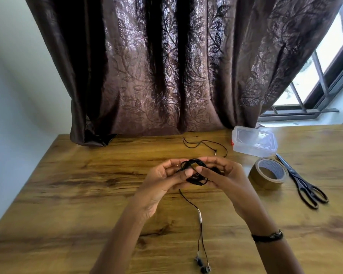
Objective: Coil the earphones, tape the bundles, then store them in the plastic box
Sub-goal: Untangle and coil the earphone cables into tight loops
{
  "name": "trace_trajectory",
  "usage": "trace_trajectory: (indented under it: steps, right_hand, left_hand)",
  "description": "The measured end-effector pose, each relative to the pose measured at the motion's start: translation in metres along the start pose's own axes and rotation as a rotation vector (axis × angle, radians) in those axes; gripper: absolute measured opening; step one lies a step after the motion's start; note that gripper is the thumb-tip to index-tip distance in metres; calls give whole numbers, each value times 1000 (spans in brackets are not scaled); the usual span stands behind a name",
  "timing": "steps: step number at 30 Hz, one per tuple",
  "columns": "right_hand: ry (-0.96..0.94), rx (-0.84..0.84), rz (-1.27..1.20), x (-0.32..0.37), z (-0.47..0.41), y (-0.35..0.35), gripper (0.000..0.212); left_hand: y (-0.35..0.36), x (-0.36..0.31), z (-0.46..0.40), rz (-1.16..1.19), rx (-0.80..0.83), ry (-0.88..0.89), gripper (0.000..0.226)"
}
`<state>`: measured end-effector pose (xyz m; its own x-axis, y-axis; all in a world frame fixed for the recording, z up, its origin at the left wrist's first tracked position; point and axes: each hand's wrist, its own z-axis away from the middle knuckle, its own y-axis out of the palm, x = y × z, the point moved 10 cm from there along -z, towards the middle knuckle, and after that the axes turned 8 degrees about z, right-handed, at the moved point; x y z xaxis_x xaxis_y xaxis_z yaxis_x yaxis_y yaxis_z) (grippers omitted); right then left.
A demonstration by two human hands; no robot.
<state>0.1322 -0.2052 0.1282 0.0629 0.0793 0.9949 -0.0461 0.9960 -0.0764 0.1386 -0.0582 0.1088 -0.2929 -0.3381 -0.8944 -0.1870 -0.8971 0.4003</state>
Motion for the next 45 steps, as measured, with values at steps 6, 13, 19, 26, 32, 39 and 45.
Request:
trace_trajectory:
  steps: [6,13,19,26,32,39,45]
  right_hand:
    - [110,-22,112,-44,2,-29,17]
    - [331,-71,202,-121,0,-77,16]
    - [418,-108,352,-165,8,-112,12]
    - [395,-114,535,-180,2,-126,12]
    - [311,-122,799,-177,-6,-126,13]
    - [226,-146,902,-168,-9,-124,16]
    - [193,-141,941,-170,-12,-123,19]
  left_hand:
    - [8,38,-21,-216,-105,-15,18]
    - [27,97,-58,-688,-91,15,11]
    - [44,146,-77,-848,-14,-75,17]
    - [48,160,-84,-951,5,-94,15]
    - [46,157,-84,-1059,-56,-55,11]
    - [41,153,-84,-1085,-87,-47,10]
    - [38,156,-85,-1008,-39,-63,11]
